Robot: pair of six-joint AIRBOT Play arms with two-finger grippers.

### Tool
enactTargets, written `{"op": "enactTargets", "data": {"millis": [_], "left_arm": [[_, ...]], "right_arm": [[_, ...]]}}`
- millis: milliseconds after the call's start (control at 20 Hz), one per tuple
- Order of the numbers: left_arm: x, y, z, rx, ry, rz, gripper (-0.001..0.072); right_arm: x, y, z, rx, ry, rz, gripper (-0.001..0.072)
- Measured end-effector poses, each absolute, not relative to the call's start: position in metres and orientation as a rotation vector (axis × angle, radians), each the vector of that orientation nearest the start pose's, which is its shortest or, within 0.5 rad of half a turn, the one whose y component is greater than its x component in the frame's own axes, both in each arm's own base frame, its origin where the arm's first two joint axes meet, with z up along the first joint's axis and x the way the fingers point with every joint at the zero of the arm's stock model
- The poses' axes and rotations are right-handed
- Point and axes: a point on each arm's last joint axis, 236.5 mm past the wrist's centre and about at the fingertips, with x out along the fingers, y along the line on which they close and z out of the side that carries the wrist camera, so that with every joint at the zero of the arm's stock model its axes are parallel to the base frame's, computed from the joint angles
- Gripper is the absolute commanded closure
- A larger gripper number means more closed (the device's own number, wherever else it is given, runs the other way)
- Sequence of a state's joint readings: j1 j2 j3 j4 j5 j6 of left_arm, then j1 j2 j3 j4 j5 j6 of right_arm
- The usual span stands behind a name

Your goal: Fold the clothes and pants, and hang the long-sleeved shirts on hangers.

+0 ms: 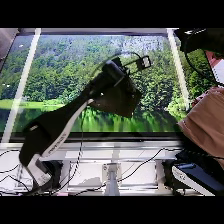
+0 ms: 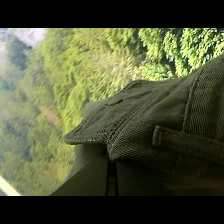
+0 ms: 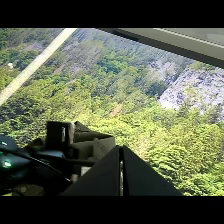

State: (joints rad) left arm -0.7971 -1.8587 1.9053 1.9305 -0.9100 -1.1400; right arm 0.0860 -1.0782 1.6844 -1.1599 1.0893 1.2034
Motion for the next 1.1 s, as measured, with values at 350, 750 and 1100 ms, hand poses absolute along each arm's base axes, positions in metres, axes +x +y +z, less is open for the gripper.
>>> {"op": "enactTargets", "data": {"millis": [350, 750, 1100], "left_arm": [[0.499, -0.403, 0.029, 1.135, 0.464, -0.701, 0.001], [0.522, -0.367, 0.119, 1.112, 0.331, -0.56, 0.0332], [0.544, -0.191, 0.259, 0.669, 0.362, -0.187, 0.0165]], "right_arm": [[0.404, 0.111, 0.336, -0.127, 0.413, 0.448, 0.0676], [0.406, 0.109, 0.338, -0.132, 0.403, 0.439, 0.0676], [0.412, 0.079, 0.312, -0.231, 0.495, 0.343, 0.0675]]}}
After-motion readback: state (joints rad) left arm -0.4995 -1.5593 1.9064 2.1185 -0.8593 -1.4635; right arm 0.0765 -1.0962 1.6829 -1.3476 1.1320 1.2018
